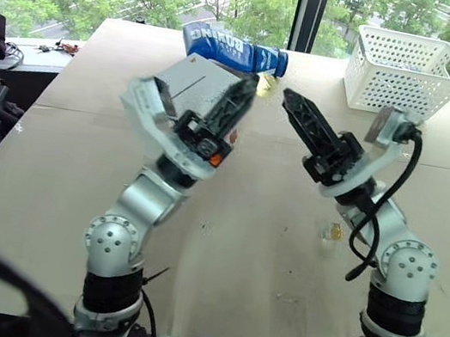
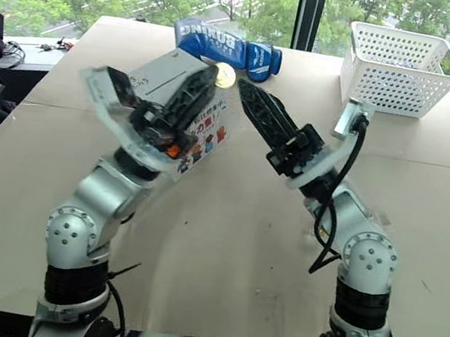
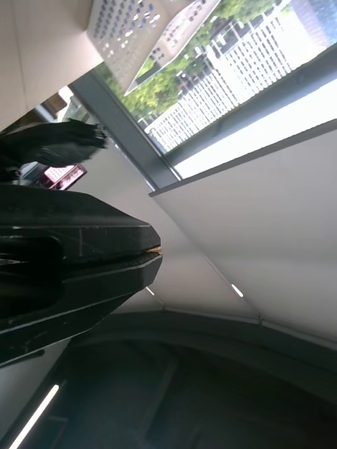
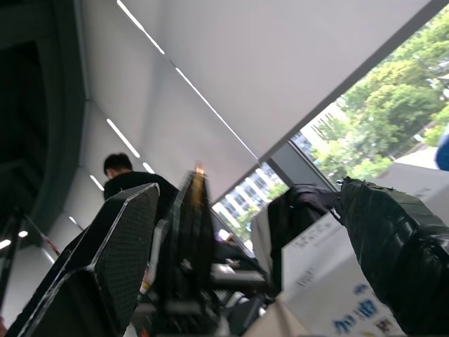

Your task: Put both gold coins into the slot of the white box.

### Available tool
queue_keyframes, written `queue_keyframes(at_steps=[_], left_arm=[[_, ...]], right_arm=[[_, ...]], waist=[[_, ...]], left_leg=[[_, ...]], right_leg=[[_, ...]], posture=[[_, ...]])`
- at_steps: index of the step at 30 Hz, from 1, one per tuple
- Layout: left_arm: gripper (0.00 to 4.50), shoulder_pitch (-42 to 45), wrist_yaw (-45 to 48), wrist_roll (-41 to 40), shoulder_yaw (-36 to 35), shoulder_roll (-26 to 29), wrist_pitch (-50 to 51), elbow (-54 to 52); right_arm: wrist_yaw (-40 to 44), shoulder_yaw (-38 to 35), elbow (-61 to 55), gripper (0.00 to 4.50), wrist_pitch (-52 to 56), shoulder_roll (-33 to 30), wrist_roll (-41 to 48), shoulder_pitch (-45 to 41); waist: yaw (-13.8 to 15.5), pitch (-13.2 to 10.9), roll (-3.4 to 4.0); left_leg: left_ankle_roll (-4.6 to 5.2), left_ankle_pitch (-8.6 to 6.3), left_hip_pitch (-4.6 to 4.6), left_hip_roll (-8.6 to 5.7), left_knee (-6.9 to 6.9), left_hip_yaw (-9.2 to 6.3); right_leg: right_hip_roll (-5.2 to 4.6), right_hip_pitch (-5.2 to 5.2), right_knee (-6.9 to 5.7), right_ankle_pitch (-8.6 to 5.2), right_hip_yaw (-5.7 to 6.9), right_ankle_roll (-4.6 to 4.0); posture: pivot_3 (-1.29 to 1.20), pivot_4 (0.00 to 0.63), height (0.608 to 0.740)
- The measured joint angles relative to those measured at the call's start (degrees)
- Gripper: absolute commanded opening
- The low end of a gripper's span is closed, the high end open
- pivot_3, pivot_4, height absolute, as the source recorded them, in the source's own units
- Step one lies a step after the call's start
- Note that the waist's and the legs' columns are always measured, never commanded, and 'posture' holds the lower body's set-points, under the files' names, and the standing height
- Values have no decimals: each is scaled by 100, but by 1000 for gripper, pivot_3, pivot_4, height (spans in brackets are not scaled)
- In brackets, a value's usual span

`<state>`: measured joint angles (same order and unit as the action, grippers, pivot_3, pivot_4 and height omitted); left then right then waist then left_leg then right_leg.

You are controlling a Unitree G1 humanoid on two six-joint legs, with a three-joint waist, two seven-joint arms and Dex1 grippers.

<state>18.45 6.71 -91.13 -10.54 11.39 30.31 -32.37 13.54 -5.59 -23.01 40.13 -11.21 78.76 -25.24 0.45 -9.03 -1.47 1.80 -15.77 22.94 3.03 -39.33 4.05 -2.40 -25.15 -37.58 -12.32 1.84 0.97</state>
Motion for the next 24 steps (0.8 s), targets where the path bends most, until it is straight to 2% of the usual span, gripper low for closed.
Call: queue_keyframes(at_steps=[2,4,6,7,10,12,16,19,24], left_arm=[[0,46,-81,-178,-290,398,-81,-298],[0,56,-195,-375,-598,1008,-91,-578],[0,134,-490,-308,-973,1681,-103,-709],[0,178,-596,-243,-1045,1800,-115,-709],[0,522,-1327,924,-894,2669,139,-478],[0,642,-1571,1573,-668,2947,353,-336],[0,915,-1789,2199,-253,3403,915,-66],[0,965,-1769,2508,-210,3745,1315,39],[0,1276,-1627,3092,243,4080,2033,340]], right_arm=[[136,-194,62,4413,36,-328,-5,1],[493,-239,177,4413,122,-939,-222,-31],[1087,-256,385,4413,156,-1742,-779,-128],[1212,-268,431,4413,152,-1900,-923,-166],[2147,19,562,4413,87,-2638,-1735,-566],[2518,122,561,4413,20,-2775,-2042,-765],[2984,419,554,4413,-190,-2793,-2589,-1038],[3083,464,550,4413,-224,-2727,-2743,-1168],[3117,513,535,4413,-238,-2533,-2921,-1191]], waist=[[3,-1,-1],[9,-10,0],[27,-13,1],[36,-13,1],[40,-25,-4],[36,-27,-7],[32,-57,-28],[30,-59,-28],[49,-63,-28]], left_leg=[[0,0,-1,0,2,0],[0,0,-1,0,5,1],[0,0,-4,-2,6,3],[0,0,-5,-2,7,2],[0,0,-8,-4,14,2],[-1,0,-7,-2,18,4],[-3,1,13,5,21,6],[-27,14,42,8,20,6],[-32,17,82,9,15,0]], right_leg=[[0,1,3,0,0,0],[0,1,6,0,1,-1],[-1,1,8,-3,0,-4],[-1,2,10,-4,0,-4],[0,2,11,-14,1,13],[1,2,16,-11,1,17],[3,-17,20,-1,0,3],[2,-45,19,-1,1,5],[-11,-61,34,-1,42,5]], posture=[[0,150,704],[0,150,704],[0,150,704],[0,150,704],[0,150,704],[0,150,704],[0,150,704],[0,150,704],[0,150,704]])
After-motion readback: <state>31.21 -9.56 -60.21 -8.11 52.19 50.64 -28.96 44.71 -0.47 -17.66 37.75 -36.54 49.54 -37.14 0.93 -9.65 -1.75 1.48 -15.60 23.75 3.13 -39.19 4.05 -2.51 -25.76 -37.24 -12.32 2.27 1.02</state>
